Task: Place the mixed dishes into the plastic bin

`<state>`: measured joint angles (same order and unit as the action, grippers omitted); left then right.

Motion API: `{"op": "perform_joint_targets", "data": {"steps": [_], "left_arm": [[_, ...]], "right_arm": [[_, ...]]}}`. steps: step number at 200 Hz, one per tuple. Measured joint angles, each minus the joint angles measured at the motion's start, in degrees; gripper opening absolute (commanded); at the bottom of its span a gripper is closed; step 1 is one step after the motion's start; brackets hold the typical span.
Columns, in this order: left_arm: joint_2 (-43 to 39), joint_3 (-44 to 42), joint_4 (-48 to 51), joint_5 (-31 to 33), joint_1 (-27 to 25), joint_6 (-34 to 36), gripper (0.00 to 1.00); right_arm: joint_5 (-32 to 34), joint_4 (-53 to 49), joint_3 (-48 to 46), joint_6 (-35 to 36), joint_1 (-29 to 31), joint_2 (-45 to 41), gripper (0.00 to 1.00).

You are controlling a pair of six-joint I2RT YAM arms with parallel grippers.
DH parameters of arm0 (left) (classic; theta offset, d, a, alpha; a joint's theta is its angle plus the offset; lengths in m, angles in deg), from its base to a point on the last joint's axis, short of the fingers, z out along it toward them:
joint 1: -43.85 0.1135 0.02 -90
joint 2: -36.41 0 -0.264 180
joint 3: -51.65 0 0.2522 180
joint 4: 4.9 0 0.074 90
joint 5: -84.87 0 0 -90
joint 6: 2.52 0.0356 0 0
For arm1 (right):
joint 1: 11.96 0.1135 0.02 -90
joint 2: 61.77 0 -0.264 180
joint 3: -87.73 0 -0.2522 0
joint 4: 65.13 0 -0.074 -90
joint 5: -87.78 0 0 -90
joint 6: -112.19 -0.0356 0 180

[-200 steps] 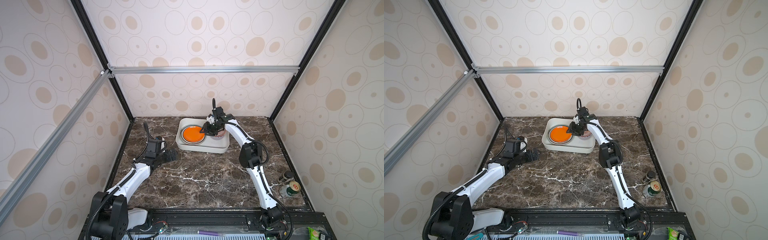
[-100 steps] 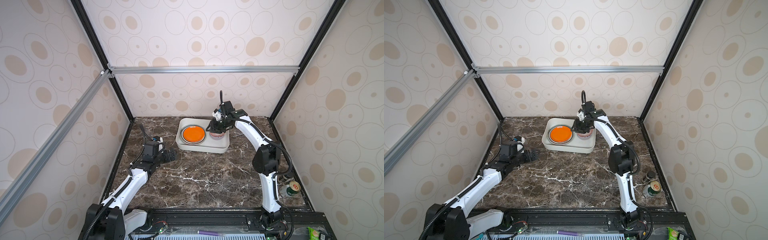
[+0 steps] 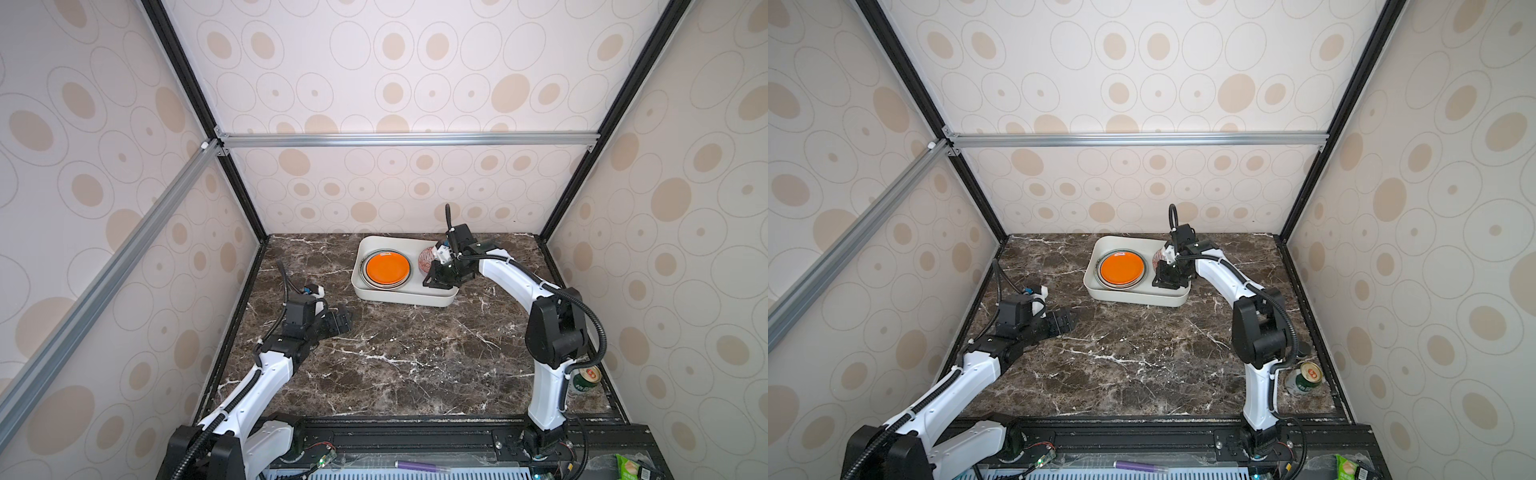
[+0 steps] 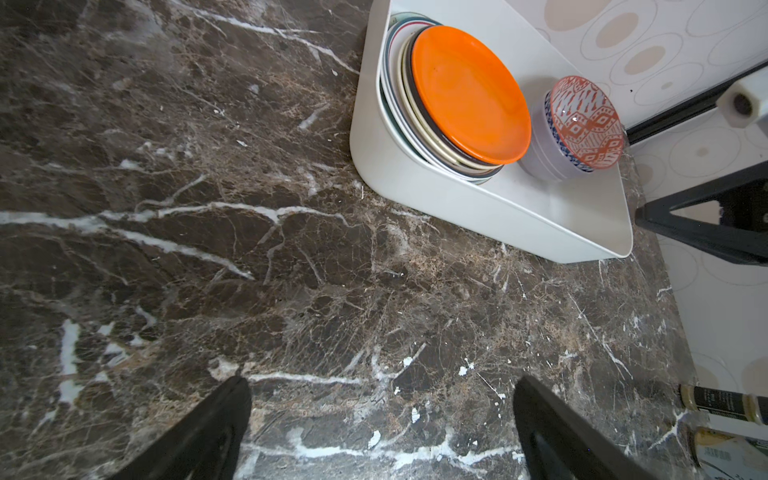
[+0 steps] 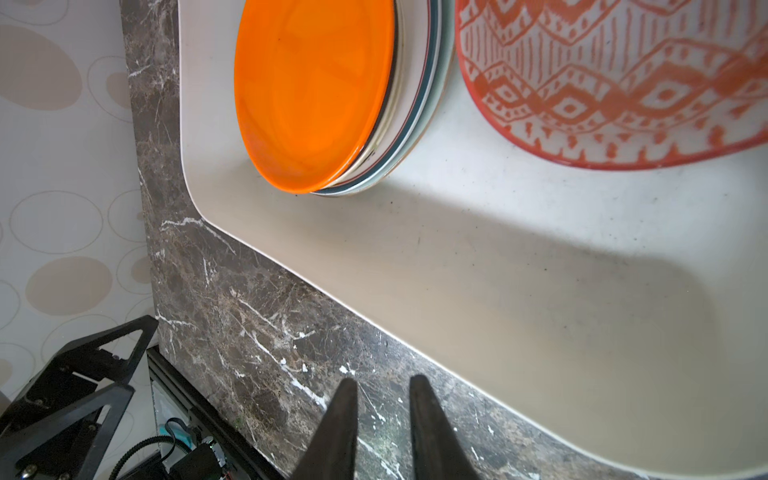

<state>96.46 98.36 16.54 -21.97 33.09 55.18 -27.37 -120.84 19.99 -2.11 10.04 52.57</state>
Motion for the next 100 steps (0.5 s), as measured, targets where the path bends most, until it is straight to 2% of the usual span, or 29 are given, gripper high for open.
{"op": "perform_joint_targets", "data": {"steps": [72, 100], "left_arm": [[1.07, 0.00, 0.63, 1.88, -0.02, -0.07, 0.99], [2.38, 0.28, 1.42, 2.84, -0.02, -0.02, 0.99]], "right_arm": [[-1.95, 2.75, 19.21, -1.42, 0.00, 19.34, 0.17], [-3.23, 2.93, 22.82, -2.43, 0.00, 24.20, 0.17]]}}
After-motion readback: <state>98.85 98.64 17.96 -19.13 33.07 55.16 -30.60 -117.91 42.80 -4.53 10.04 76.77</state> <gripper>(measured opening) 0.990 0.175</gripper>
